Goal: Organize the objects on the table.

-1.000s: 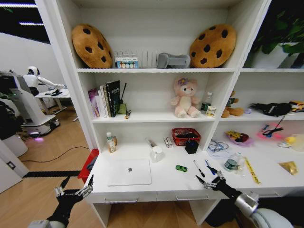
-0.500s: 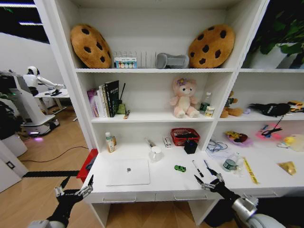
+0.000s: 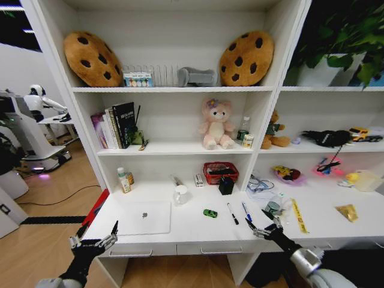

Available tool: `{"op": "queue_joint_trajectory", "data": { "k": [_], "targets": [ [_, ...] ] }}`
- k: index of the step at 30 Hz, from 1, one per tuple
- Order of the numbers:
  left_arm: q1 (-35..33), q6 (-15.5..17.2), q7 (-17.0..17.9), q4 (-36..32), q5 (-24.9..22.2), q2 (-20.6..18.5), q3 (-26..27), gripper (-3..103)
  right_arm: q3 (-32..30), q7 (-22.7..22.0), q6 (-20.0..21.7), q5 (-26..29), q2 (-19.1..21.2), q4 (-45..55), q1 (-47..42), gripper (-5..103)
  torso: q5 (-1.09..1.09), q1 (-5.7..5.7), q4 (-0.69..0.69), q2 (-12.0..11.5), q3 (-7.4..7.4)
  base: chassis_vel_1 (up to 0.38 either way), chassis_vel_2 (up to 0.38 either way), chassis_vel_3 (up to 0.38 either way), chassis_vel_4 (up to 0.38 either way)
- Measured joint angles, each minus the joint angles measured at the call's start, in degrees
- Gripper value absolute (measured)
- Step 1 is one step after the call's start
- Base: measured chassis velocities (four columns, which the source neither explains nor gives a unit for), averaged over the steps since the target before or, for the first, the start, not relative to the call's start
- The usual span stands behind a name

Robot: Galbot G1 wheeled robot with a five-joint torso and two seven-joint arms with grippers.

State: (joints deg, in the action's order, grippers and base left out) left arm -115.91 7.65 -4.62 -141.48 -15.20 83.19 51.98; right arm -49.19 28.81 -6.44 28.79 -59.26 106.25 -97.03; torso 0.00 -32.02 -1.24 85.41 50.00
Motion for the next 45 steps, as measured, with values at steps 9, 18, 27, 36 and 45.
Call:
{"op": "queue_joint_trajectory", "data": {
  "k": [9, 18, 27, 36, 45],
  "targets": [
    [0.0, 0.0, 0.0, 0.0, 0.0, 0.0, 0.0, 100, 0.1, -5.1, 2.5, -0.1, -1.6, 0.4, 0.1, 100, -0.01, 0.01, 0.00, 0.0, -0.01, -0.009, 0.067, -0.006, -0.073],
    [0.0, 0.0, 0.0, 0.0, 0.0, 0.0, 0.0, 100, 0.8, -0.3, -1.5, 0.9, -1.1, -0.4, 0.0, 100, 0.00, -0.06, 0.01, 0.0, 0.02, -0.158, 0.116, 0.151, -0.116],
    [0.0, 0.0, 0.0, 0.0, 0.0, 0.0, 0.0, 100, 3.3, 19.2, -0.5, 1.3, 2.8, -5.1, 4.3, 100, 0.00, 0.02, -0.02, 0.0, -0.01, -0.025, 0.033, 0.024, -0.027],
    [0.0, 0.0, 0.0, 0.0, 0.0, 0.0, 0.0, 100, 8.0, 27.4, 0.7, -0.6, 7.5, -13.4, 12.0, 100, 0.00, 0.00, 0.02, 0.0, 0.00, 0.006, -0.012, -0.011, 0.006],
    [0.0, 0.0, 0.0, 0.0, 0.0, 0.0, 0.0, 100, 15.3, 29.6, 1.9, -0.3, 10.1, -19.4, 19.6, 100, 0.00, 0.00, 0.01, 0.0, 0.00, 0.000, 0.000, 0.000, 0.000]
  ]
}}
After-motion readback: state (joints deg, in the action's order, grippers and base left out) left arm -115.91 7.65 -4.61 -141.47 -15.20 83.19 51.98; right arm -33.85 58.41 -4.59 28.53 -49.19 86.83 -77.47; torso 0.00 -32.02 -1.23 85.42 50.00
